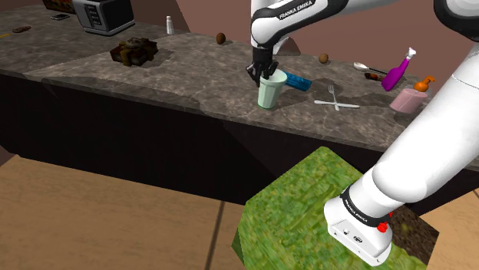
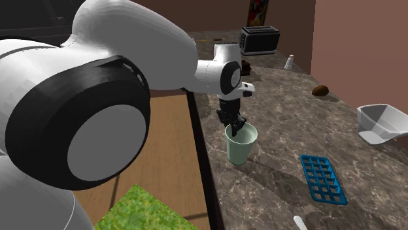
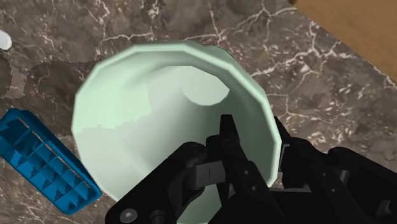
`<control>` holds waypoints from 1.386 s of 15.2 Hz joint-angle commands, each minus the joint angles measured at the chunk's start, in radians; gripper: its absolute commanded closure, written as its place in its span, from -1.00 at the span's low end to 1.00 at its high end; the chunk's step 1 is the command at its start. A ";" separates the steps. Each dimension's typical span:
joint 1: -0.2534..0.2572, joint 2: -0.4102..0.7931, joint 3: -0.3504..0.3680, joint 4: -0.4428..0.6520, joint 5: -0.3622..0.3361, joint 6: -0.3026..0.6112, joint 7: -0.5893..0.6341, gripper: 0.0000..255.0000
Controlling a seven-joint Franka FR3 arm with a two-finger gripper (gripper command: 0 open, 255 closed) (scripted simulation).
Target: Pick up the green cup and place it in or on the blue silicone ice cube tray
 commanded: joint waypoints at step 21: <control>-0.053 -0.008 -0.045 0.233 0.022 -0.217 -0.152 1.00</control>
